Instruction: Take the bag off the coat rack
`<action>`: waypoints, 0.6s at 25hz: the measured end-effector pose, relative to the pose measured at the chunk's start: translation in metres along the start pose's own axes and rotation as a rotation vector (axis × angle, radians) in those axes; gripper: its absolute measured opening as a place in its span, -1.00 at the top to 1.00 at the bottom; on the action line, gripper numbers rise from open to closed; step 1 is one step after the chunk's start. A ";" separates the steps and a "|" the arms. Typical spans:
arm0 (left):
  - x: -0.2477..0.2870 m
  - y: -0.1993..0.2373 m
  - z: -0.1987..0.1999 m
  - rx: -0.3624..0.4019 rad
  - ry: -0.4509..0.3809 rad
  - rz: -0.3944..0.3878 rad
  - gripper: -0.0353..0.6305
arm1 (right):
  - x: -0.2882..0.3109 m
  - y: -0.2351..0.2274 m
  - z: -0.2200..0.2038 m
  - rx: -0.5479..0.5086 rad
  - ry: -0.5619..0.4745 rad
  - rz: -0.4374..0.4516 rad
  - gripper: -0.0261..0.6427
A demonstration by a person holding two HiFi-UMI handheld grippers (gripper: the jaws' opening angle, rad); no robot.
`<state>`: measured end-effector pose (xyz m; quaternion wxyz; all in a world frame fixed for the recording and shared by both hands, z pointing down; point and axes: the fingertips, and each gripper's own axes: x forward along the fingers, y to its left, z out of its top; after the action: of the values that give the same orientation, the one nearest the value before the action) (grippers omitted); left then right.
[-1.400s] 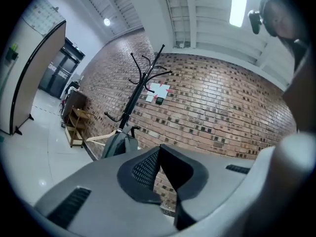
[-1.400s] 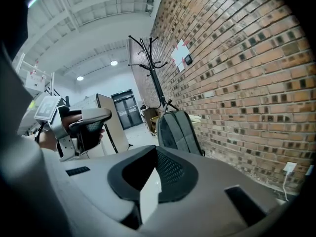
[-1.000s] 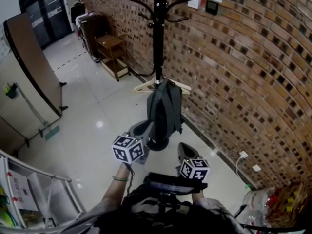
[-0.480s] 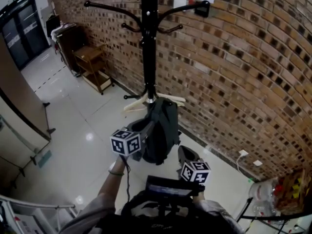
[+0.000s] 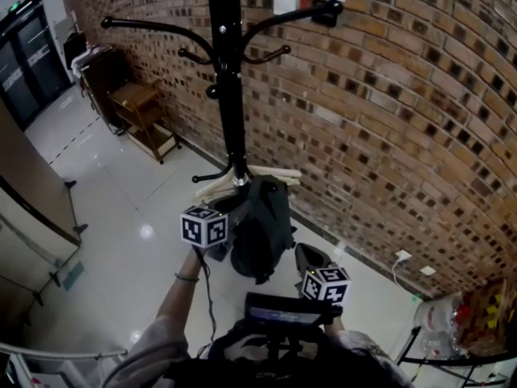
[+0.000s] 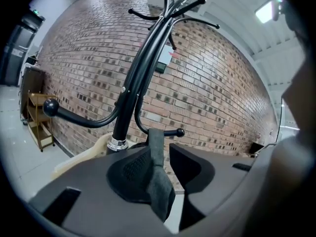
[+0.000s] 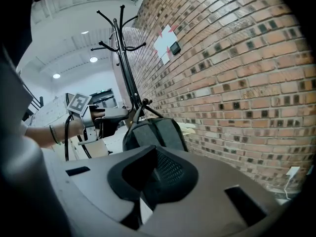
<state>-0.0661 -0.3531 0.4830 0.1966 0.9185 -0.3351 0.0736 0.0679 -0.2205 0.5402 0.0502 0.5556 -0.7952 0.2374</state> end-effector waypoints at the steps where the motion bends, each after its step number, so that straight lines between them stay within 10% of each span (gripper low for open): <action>1: 0.003 0.002 0.003 -0.022 -0.008 -0.002 0.51 | 0.005 -0.002 0.004 0.004 0.003 0.011 0.93; 15: 0.036 0.014 0.005 -0.027 0.152 -0.203 0.50 | 0.068 -0.045 0.037 0.001 0.052 0.127 0.93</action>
<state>-0.0479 -0.3861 0.4925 0.2399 0.9368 -0.2256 0.1182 0.0903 -0.3077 0.5453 0.0555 0.4975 -0.8273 0.2548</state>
